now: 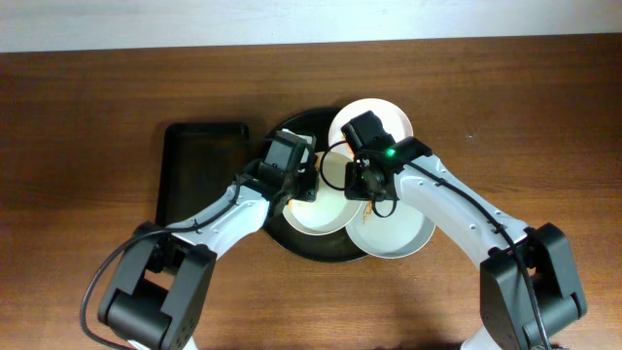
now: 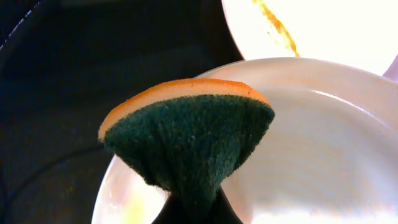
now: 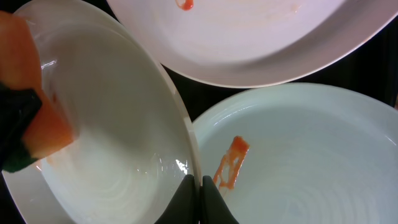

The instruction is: Clean dirty plates on tray and stack at the side

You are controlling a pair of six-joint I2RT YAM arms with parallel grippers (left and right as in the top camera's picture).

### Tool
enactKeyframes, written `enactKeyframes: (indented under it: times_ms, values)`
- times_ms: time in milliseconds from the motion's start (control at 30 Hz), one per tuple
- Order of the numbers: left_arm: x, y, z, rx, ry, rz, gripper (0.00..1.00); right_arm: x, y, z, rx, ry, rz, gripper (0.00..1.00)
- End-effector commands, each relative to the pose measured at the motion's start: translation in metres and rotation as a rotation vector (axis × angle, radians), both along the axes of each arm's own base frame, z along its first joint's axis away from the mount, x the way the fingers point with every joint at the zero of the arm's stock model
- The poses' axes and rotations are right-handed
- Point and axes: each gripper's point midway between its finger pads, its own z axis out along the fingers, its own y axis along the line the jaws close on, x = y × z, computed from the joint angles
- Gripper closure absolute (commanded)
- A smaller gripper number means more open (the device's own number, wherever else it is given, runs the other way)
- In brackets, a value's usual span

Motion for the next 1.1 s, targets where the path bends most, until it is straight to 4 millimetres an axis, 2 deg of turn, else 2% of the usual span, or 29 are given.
enactKeyframes:
  times_ms: [0,100,367,500,600,667,733,800,900,967,1067]
  values:
    - [-0.001,0.003,-0.028,0.041,0.028,0.014,1.0,-0.001,0.001,-0.002,0.001,0.004,-0.002,0.96]
    - [0.006,0.007,-0.032,0.06,0.004,0.036,1.0,-0.001,0.001,-0.002,0.001,0.004,-0.002,0.96]
    - [0.033,0.0,-0.01,0.014,-0.131,0.063,1.0,-0.001,0.001,-0.002,0.001,0.004,-0.001,0.96]
    - [0.05,0.015,0.001,0.066,-0.221,0.147,1.0,-0.001,0.001,-0.002,0.001,0.004,-0.001,0.96]
    - [0.065,0.024,0.015,0.089,-0.307,0.214,1.0,-0.001,0.001,-0.002,0.001,0.004,-0.001,0.96]
    - [0.071,0.019,0.033,0.049,-0.36,0.218,1.0,-0.001,0.0,-0.002,0.001,0.004,-0.001,0.96]
    - [0.069,0.016,0.047,0.026,-0.368,0.205,1.0,-0.001,0.0,-0.002,0.0,0.005,-0.001,0.96]
    - [0.059,0.021,0.069,0.028,-0.364,0.205,1.0,-0.001,0.001,-0.002,0.001,0.005,-0.001,0.96]
    - [0.035,0.028,0.091,0.037,-0.313,0.178,1.0,-0.001,0.001,-0.002,0.001,0.005,-0.001,0.96]
    - [0.013,0.026,0.097,0.017,-0.244,0.123,1.0,-0.001,0.001,-0.002,0.001,0.005,-0.001,0.96]
    - [-0.008,0.035,0.112,0.015,-0.203,0.114,1.0,0.009,0.006,0.003,-0.009,-0.051,0.114,0.96]
